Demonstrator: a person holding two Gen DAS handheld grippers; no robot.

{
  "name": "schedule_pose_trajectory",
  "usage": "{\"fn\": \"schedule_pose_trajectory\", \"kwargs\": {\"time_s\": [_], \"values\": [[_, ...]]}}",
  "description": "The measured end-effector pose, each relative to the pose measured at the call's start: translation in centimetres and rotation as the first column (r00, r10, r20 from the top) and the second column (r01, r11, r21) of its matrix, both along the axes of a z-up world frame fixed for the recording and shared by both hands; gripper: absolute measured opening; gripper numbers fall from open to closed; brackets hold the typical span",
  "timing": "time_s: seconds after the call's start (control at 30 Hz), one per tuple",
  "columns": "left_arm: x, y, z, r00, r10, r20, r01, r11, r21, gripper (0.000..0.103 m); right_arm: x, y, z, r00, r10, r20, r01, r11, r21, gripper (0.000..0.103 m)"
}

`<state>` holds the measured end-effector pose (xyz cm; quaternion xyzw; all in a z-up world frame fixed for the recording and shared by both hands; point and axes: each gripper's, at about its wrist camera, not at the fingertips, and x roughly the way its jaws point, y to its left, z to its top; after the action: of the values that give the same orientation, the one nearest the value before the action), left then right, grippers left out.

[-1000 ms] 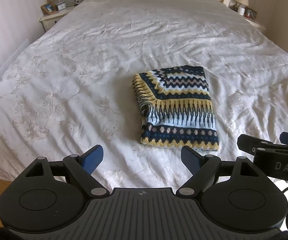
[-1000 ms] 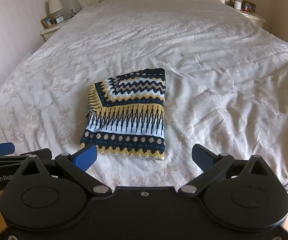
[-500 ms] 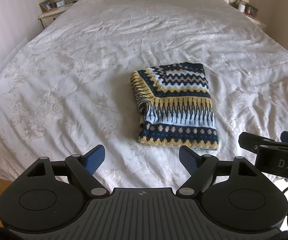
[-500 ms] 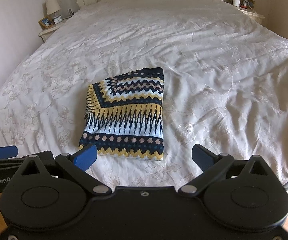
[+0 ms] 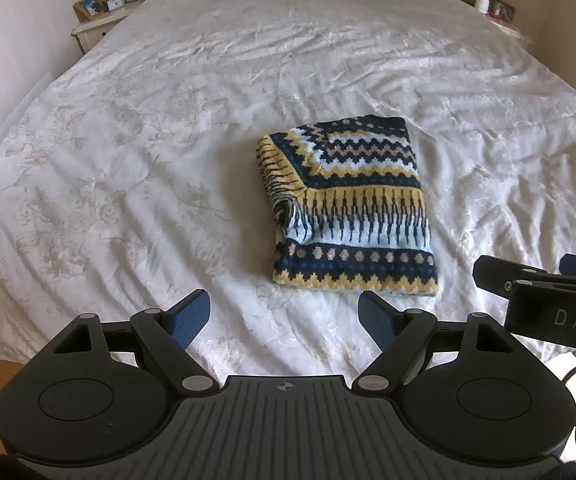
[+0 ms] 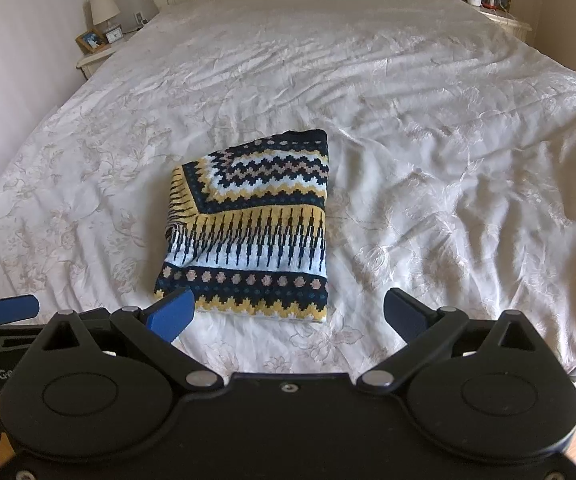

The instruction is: Fold small clothes

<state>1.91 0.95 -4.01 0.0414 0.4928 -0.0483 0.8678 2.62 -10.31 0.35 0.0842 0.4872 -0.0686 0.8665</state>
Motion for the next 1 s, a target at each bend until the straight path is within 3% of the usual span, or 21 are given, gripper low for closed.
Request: {"fn": "schedule_pose_trajectory", "kwargs": {"time_s": [1.0], "values": [[0.7,-1.2,-0.5,0.999,-0.005,-0.041,0.006,1.000,0.021,0.081,0.6,-1.0,-0.9,1.000,0.005,-0.021,-0.004,1.000,0.023,0.100]]}}
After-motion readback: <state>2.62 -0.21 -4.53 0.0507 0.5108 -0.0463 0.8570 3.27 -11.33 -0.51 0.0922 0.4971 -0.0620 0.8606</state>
